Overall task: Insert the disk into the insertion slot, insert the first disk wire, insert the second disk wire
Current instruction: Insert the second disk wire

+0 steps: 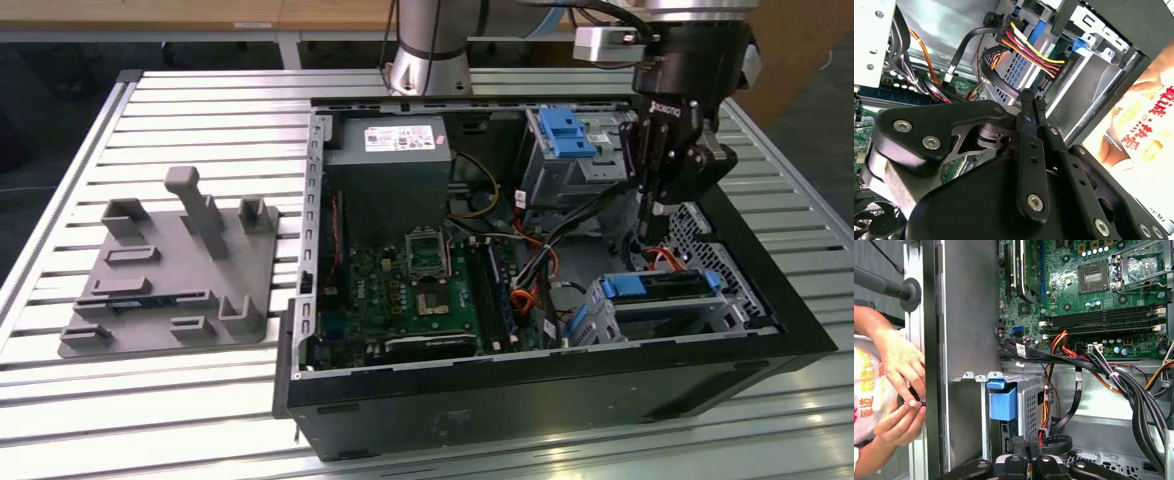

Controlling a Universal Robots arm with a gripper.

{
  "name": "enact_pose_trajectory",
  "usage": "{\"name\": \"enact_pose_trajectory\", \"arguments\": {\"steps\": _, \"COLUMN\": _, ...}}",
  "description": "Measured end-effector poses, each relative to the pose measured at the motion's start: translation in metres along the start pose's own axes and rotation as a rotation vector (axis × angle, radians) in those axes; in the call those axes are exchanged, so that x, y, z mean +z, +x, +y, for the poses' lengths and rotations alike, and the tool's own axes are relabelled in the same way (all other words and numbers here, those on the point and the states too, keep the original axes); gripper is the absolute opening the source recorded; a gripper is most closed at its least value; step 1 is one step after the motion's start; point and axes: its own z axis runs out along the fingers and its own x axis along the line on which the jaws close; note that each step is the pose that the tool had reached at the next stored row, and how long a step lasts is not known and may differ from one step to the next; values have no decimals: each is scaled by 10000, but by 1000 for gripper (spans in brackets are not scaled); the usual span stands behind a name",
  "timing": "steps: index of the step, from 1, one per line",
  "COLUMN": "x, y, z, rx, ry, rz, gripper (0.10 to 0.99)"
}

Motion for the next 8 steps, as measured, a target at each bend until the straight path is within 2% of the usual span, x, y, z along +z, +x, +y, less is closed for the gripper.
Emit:
{"name": "enact_pose_trajectory", "arguments": {"steps": 6, "x": -1, "y": -5, "z": -30, "rx": -21, "ry": -1, "rz": 4, "gripper": 145}}
{"name": "enact_pose_trajectory", "arguments": {"steps": 8, "x": -1, "y": -8, "z": -56, "rx": -58, "ry": -46, "rz": 10, "gripper": 145}}
